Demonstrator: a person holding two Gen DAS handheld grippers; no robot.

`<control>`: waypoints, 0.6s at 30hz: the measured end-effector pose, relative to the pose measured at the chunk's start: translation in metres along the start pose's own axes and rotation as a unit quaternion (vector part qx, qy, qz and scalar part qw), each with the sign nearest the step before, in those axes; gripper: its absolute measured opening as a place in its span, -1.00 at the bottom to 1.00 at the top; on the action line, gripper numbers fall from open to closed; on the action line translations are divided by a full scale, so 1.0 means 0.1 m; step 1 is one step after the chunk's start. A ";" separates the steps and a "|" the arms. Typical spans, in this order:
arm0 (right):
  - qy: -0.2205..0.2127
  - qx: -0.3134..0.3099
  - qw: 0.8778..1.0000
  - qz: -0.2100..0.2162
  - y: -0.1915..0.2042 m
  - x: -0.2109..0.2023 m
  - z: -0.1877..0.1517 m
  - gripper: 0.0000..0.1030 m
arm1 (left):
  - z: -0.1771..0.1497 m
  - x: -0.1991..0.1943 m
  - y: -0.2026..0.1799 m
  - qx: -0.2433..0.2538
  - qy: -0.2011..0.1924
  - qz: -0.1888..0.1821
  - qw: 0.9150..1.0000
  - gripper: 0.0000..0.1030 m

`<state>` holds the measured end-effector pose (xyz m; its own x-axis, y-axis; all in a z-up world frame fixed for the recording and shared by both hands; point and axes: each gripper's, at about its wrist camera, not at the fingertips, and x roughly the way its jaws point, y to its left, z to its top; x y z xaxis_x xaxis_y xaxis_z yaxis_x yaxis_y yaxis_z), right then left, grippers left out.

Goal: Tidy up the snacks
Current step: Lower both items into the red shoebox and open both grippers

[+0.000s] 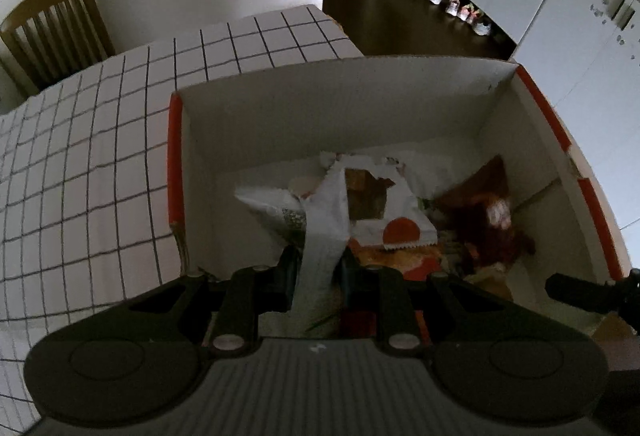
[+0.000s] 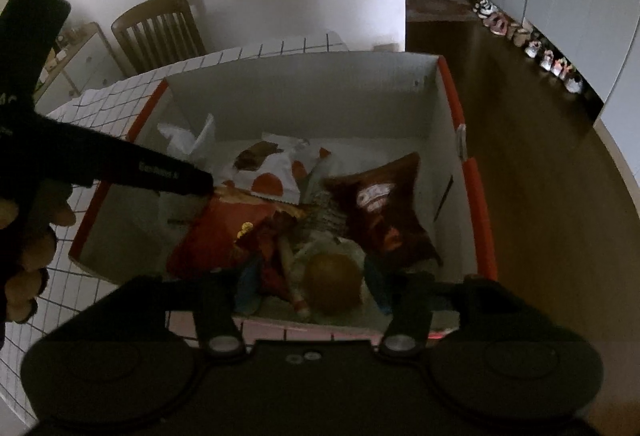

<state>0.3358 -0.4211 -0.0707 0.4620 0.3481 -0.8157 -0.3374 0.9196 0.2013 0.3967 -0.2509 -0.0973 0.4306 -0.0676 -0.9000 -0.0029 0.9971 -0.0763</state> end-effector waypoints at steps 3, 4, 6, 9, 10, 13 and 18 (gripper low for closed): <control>-0.006 0.003 1.000 0.005 0.00 -0.06 -0.01 0.22 | -0.06 -0.05 0.02 -0.004 0.000 -0.008 1.000 -0.57; -0.008 0.004 1.000 0.005 0.00 -0.08 -0.01 0.22 | -0.08 -0.07 0.02 -0.003 -0.002 -0.010 1.000 -0.57; -0.012 0.003 1.000 0.007 0.01 -0.12 -0.01 0.23 | -0.12 -0.13 0.01 -0.001 -0.006 -0.010 1.000 -0.41; -0.021 0.004 1.000 0.011 0.02 -0.20 -0.01 0.32 | -0.19 -0.25 0.02 -0.004 -0.020 -0.014 1.000 0.19; -0.025 0.003 1.000 0.011 0.02 -0.23 -0.01 0.35 | -0.23 -0.30 0.03 -0.005 -0.029 -0.013 0.999 0.25; -0.033 0.001 0.999 0.014 0.07 -0.31 -0.02 0.38 | -0.31 -0.45 0.06 -0.002 -0.041 -0.022 0.999 0.26; -0.051 0.000 0.999 0.017 0.13 -0.48 -0.05 0.53 | -0.45 -0.72 0.10 -0.002 -0.065 -0.029 0.997 0.26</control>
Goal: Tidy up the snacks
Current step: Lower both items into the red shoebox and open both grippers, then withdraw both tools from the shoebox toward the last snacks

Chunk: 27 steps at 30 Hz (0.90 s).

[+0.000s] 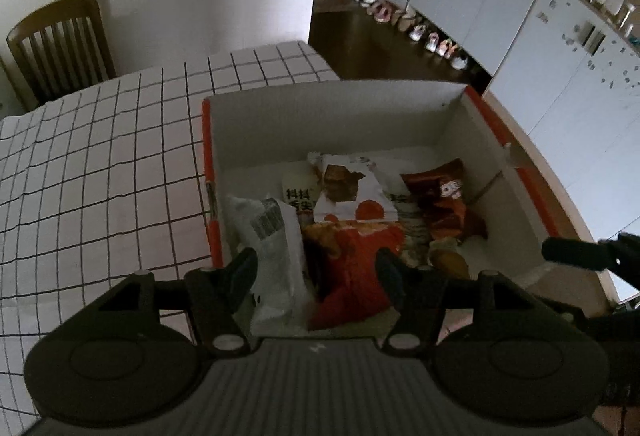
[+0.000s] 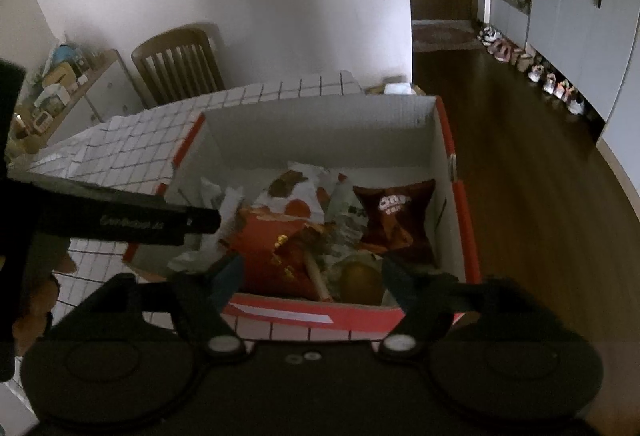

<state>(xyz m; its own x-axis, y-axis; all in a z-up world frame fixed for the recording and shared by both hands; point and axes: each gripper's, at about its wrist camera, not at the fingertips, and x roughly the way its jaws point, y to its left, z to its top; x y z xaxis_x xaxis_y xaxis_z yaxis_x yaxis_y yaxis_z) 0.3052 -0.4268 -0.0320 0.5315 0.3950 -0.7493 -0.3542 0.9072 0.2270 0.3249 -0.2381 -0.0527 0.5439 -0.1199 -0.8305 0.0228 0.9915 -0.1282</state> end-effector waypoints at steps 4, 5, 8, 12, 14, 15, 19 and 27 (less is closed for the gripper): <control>-0.014 -0.001 1.000 0.007 0.06 -0.12 0.01 0.60 | -0.07 -0.22 0.01 0.001 -0.021 -0.007 1.000 0.26; -0.018 -0.001 1.000 0.009 0.07 -0.15 0.00 0.61 | -0.09 -0.27 0.02 -0.001 -0.027 -0.009 1.000 0.26; -0.030 0.000 0.999 0.014 0.12 -0.25 -0.01 0.70 | -0.13 -0.45 0.05 -0.004 -0.042 -0.017 0.999 0.26; -0.047 -0.001 0.999 0.024 0.22 -0.36 -0.03 0.79 | -0.20 -0.66 0.10 -0.014 -0.062 -0.030 0.998 0.27; -0.053 -0.005 0.998 0.024 0.28 -0.41 -0.03 0.88 | -0.24 -0.76 0.14 -0.017 -0.073 -0.033 0.997 0.35; -0.057 -0.007 0.998 0.025 0.31 -0.43 -0.03 1.00 | -0.27 -0.81 0.16 -0.018 -0.079 -0.033 0.996 0.37; -0.066 -0.007 0.997 0.025 0.43 -0.49 -0.02 1.00 | -0.36 -0.97 0.26 -0.016 -0.094 -0.029 0.995 0.38; -0.078 -0.002 0.996 0.050 0.75 -0.52 0.00 1.00 | -0.53 -1.23 0.58 -0.022 -0.120 -0.015 0.992 0.54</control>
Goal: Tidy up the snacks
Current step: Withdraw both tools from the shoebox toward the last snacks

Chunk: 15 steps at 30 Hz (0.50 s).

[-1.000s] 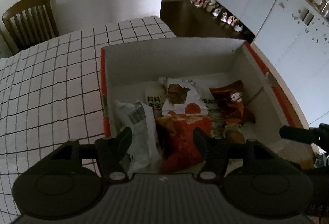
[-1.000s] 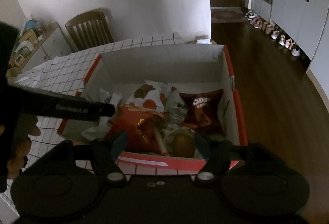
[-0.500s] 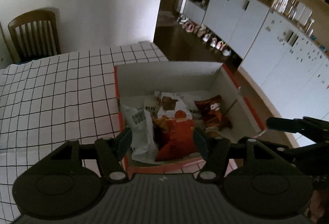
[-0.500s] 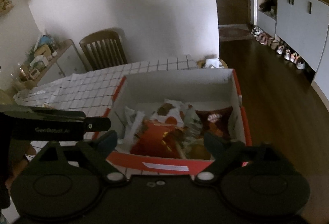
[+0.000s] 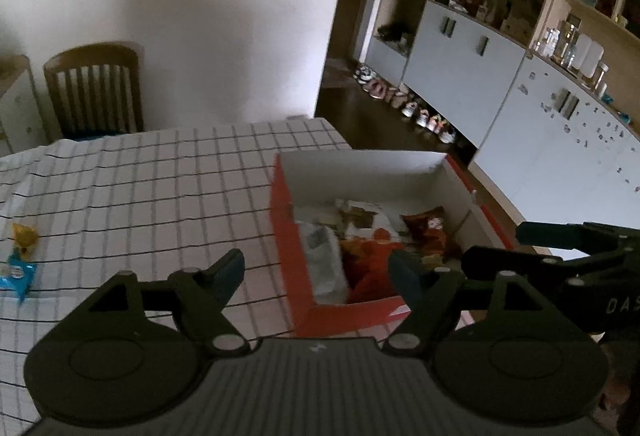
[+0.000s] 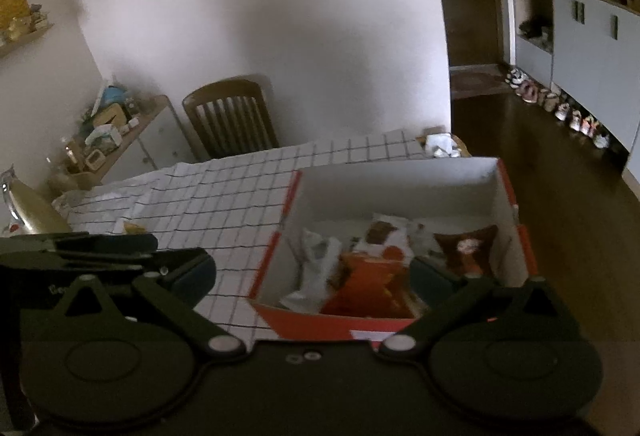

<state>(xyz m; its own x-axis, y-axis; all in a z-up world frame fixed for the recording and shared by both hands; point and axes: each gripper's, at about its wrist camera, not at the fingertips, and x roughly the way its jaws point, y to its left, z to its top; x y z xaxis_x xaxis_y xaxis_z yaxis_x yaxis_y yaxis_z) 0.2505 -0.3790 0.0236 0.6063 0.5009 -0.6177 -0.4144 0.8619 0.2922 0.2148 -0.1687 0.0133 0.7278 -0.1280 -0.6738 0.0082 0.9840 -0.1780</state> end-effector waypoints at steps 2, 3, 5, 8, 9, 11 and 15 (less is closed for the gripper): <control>-0.002 -0.008 1.000 -0.001 0.12 0.01 0.00 1.00 | -0.02 -0.07 0.11 -0.005 -0.006 -0.001 1.000 0.54; -0.001 -0.011 1.000 -0.003 0.19 0.04 0.00 1.00 | -0.03 -0.11 0.18 -0.007 -0.008 -0.001 1.000 0.54; -0.002 -0.012 1.000 0.002 0.32 0.07 -0.01 1.00 | -0.06 -0.17 0.31 -0.013 -0.011 -0.001 1.000 0.54; -0.011 -0.020 1.000 0.007 0.52 0.14 -0.04 1.00 | -0.11 -0.27 0.53 -0.013 -0.015 0.005 1.000 0.54; -0.012 -0.026 1.000 0.006 0.61 0.17 -0.04 1.00 | -0.13 -0.30 0.61 -0.013 -0.018 0.010 1.000 0.54; -0.005 -0.040 0.999 0.011 0.78 0.24 -0.04 1.00 | -0.15 -0.35 0.77 -0.015 -0.022 0.019 0.999 0.54; 0.007 -0.072 0.997 0.015 1.14 0.39 -0.02 1.00 | -0.21 -0.44 1.14 -0.016 -0.028 0.040 0.999 0.54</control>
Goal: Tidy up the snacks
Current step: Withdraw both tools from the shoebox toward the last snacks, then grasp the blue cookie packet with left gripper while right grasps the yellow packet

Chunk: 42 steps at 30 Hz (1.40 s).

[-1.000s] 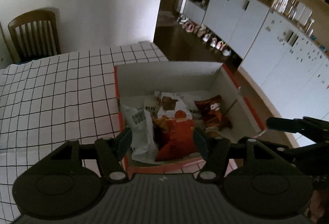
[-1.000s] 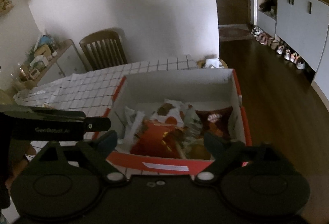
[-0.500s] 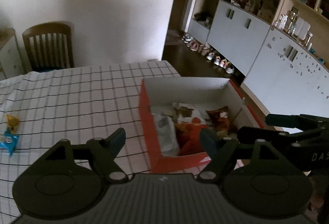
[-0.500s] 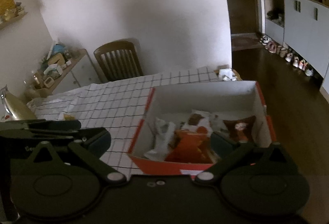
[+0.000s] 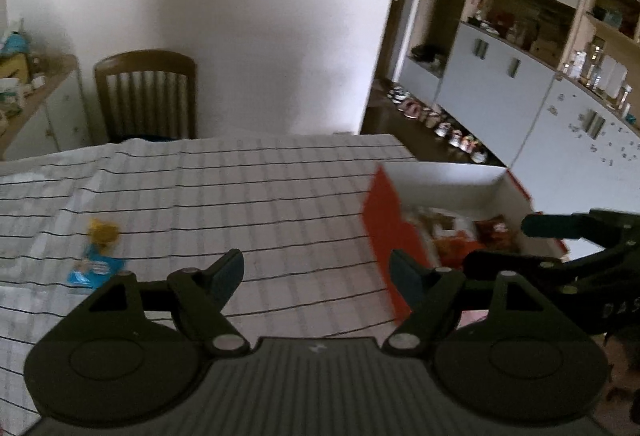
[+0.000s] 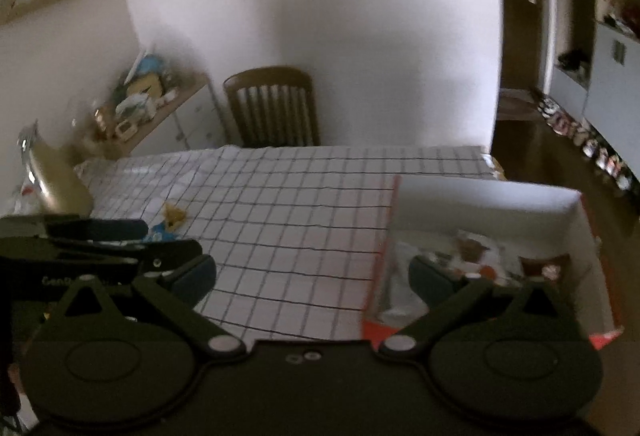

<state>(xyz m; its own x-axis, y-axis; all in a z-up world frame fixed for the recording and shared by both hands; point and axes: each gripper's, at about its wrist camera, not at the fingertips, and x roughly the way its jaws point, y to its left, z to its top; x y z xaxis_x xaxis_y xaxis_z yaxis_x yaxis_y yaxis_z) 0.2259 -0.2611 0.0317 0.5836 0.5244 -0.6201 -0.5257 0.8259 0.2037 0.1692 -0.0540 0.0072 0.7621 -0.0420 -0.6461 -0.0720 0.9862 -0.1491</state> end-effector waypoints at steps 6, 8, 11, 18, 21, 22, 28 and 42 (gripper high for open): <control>0.013 -0.008 1.000 0.003 0.43 0.31 0.13 1.00 | -0.05 -0.02 0.60 -0.026 0.003 0.032 0.999 0.54; 0.019 -0.008 1.000 0.002 0.55 0.42 0.17 1.00 | -0.08 -0.01 0.81 -0.039 0.006 0.045 0.998 0.54; 0.026 -0.014 1.000 0.000 0.74 0.60 0.23 1.00 | -0.11 0.04 1.11 -0.067 0.011 0.068 0.995 0.54; 0.058 -0.039 0.997 -0.012 1.20 1.08 0.38 1.00 | -0.25 0.23 1.73 -0.147 0.030 0.112 0.982 0.54; 0.077 -0.039 0.996 -0.008 1.37 1.37 0.46 0.97 | -0.32 0.34 1.98 -0.187 0.036 0.120 0.974 0.54; 0.082 -0.042 0.996 -0.010 1.42 1.45 0.48 0.97 | -0.36 0.37 2.04 -0.200 0.039 0.121 0.972 0.54; 0.107 -0.059 0.992 -0.016 1.73 1.93 0.67 0.87 | -0.47 0.60 2.41 -0.275 0.055 0.122 0.952 0.54; 0.169 -0.062 0.984 -0.017 2.30 3.05 1.04 0.66 | -0.41 1.13 2.81 -0.367 0.083 0.097 0.921 0.54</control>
<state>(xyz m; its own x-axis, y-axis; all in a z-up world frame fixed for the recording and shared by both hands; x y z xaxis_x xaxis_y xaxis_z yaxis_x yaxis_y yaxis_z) 0.3475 0.1099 -0.0314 0.3742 0.3806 -0.8457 -0.5929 0.7994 0.0974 0.2092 0.2122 -0.1385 0.5849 0.0395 -0.8101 -0.6587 0.6060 -0.4460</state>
